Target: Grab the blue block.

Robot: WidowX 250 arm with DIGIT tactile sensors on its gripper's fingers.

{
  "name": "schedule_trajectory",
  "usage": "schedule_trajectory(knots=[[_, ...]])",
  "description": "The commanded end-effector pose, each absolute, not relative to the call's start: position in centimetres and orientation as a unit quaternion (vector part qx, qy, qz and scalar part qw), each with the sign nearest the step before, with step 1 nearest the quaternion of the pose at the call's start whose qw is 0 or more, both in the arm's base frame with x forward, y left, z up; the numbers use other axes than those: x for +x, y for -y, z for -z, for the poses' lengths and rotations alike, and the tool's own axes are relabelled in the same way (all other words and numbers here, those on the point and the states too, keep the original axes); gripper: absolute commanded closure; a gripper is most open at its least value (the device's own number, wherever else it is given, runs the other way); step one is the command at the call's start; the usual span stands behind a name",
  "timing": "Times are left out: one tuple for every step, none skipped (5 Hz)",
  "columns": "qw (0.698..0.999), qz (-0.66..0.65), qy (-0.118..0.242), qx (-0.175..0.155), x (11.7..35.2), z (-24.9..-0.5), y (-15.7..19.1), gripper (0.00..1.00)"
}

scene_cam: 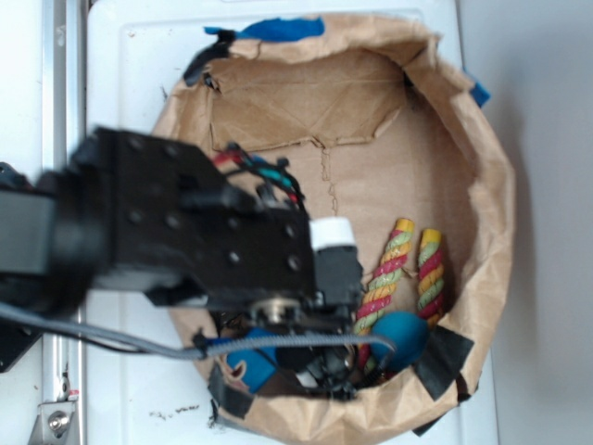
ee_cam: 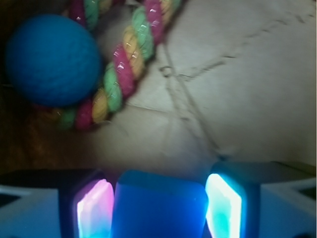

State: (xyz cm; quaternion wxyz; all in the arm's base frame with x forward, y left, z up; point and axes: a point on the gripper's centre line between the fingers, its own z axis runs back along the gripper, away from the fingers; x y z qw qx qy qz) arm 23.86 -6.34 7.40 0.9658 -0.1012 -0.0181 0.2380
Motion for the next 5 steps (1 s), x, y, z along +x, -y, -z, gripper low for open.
schedule_trajectory(knots=[[0.962, -0.255, 0.032, -0.091, 22.7, -13.1, 3.0, 1.0], [0.954, -0.284, 0.034, -0.087, 23.4, -14.7, 1.8, 1.0], [0.945, -0.316, 0.047, -0.076, 24.5, -15.6, 0.5, 1.0], [0.944, -0.319, 0.06, -0.066, 25.0, -15.9, 0.4, 1.0], [0.945, -0.318, 0.063, -0.051, 25.1, -15.9, 0.8, 1.0]])
